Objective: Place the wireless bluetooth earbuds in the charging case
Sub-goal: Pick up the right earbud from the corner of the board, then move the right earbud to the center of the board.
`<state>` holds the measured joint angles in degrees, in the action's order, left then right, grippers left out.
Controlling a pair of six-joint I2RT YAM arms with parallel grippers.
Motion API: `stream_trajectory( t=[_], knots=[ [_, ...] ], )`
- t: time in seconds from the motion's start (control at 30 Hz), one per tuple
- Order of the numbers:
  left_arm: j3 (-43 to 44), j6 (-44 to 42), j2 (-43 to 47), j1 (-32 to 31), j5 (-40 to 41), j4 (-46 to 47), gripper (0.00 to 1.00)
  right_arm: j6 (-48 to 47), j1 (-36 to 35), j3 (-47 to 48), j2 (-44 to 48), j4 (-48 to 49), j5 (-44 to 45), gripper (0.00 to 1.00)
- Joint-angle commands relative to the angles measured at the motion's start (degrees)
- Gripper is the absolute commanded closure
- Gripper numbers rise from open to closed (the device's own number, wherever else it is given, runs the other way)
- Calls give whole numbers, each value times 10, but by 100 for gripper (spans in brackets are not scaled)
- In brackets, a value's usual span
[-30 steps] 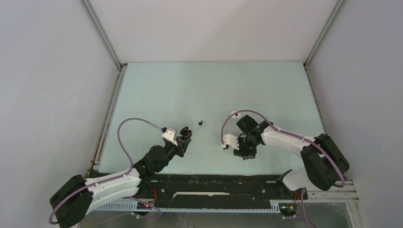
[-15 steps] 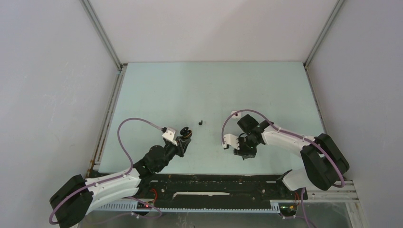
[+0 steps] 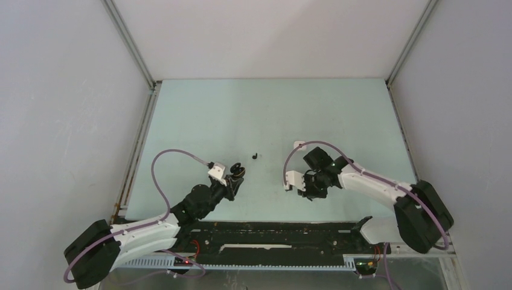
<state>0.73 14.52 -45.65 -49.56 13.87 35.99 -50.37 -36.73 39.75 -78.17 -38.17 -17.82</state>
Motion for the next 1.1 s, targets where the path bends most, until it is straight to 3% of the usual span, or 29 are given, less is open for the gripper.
stream_trajectory(
  t=[0.0,0.13,0.27,0.7,1.07],
  knots=[
    [27,-1,-29,2,-26,31,96,24,-30,2,102,17,27,85],
    [38,3,-63,2,-48,45,96,34,-46,2,169,31,27,85],
    [47,7,-81,2,-57,49,96,53,-44,2,178,32,8,85],
    [45,8,-79,2,-60,52,96,78,-41,29,-70,95,55,84],
    [36,-1,-58,3,-54,51,96,87,-38,31,-77,71,21,67]
  ],
)
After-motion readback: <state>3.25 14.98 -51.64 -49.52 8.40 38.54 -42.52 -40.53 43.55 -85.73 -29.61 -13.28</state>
